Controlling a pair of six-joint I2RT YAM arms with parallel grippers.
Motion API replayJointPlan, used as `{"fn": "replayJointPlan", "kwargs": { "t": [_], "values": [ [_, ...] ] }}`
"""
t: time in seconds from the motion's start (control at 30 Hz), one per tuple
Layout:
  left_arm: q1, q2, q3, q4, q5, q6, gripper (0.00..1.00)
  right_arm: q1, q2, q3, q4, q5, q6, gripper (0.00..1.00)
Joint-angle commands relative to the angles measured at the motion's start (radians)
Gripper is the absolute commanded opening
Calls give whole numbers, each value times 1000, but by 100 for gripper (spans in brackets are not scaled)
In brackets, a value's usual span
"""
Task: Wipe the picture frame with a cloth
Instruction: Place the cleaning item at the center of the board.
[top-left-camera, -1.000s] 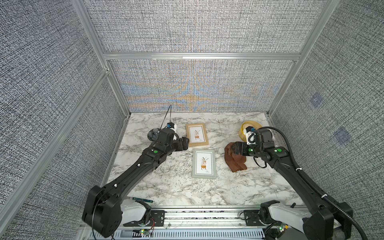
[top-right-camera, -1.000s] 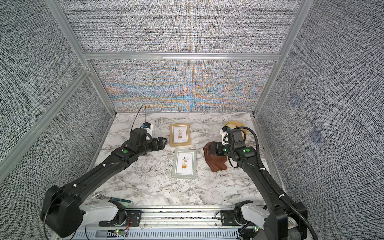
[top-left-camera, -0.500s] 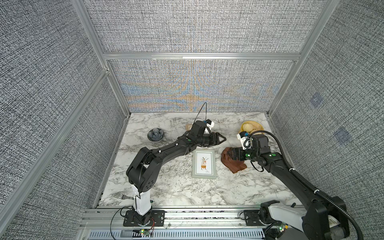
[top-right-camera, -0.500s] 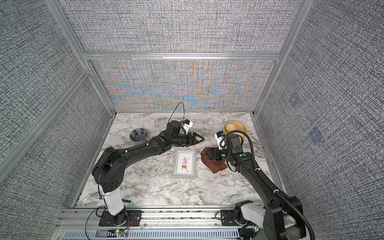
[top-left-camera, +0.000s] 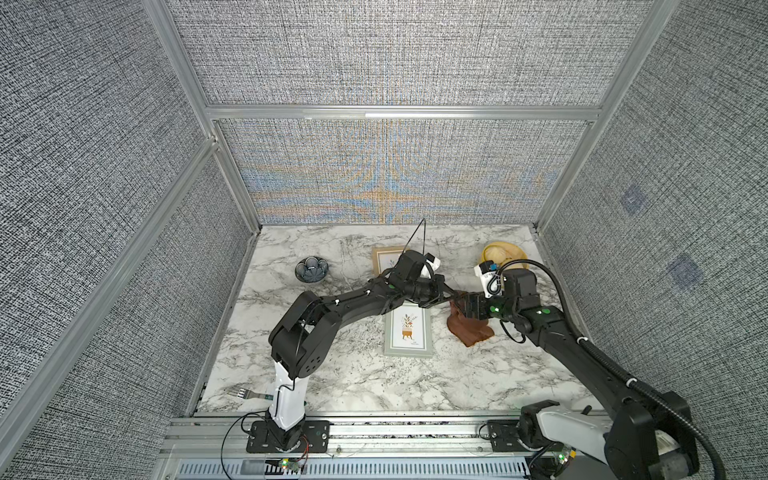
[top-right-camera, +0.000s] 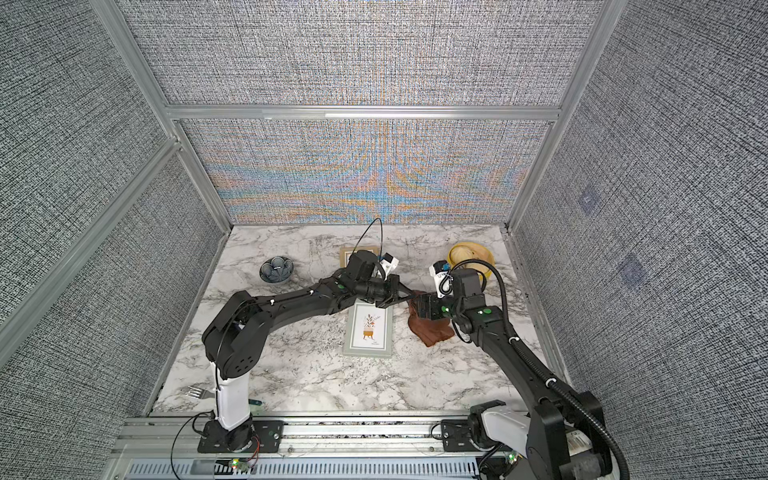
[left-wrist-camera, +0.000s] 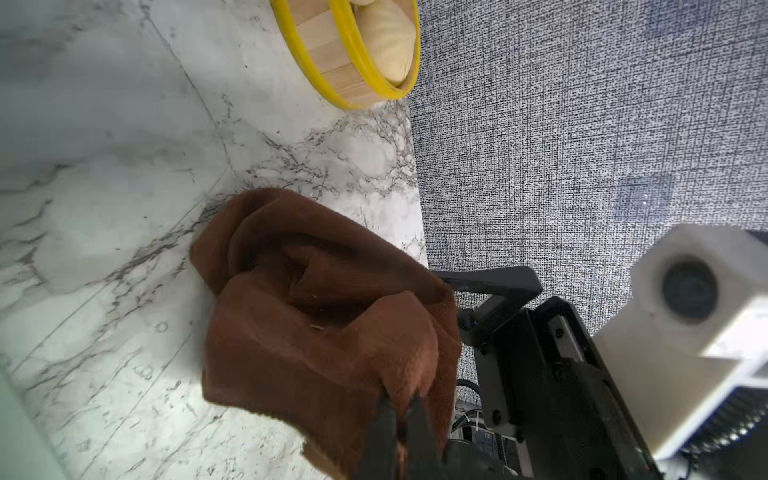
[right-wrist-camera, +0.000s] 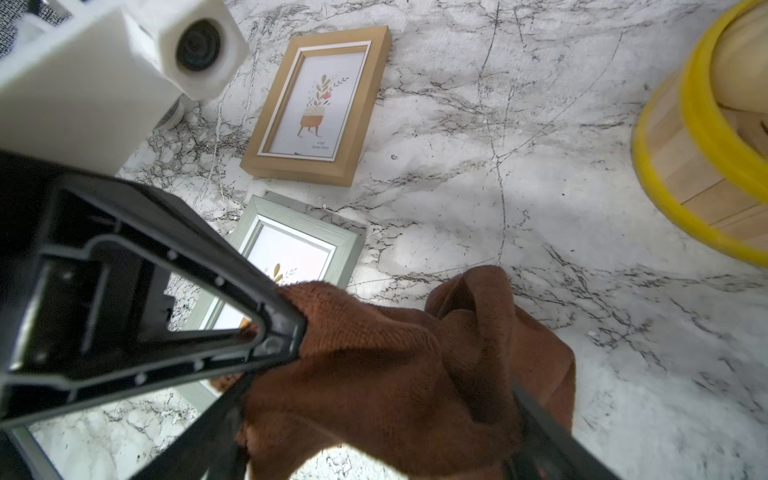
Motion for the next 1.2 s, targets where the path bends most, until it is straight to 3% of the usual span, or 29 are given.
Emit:
{"fn": "replayJointPlan", "kwargs": {
  "t": [0.0,0.27,0.37,0.53,0.57,0.63,0.7,0.83,0.97,1.17],
  "values": [
    [0,34,21,47,9,-20,0,0,-34,-1,15,23,22,85],
    [-7,148,185,-223,-174,192,0,0,-265,-31,17,298,115,86],
    [-9,167,237,-274,-200,245,8,-2,-298,-23,2,381,135,90],
    [-9,194,337,-388,-253,328,8,-2,-332,32,-66,526,194,92],
    [-9,201,356,-394,-243,343,15,-2,-341,44,-72,549,194,92],
    [-9,212,396,-427,-252,373,47,-2,-340,60,-83,570,191,93],
    [-9,202,428,-481,-315,413,72,-2,-317,70,-107,587,198,94],
    [-5,136,443,-602,-564,513,96,-4,-264,59,-98,636,216,98],
    [21,30,389,-704,-870,538,100,-7,-212,46,-42,707,226,99],
    [56,-157,193,-746,-1174,572,100,-19,-154,2,59,707,212,99]
  ]
}}
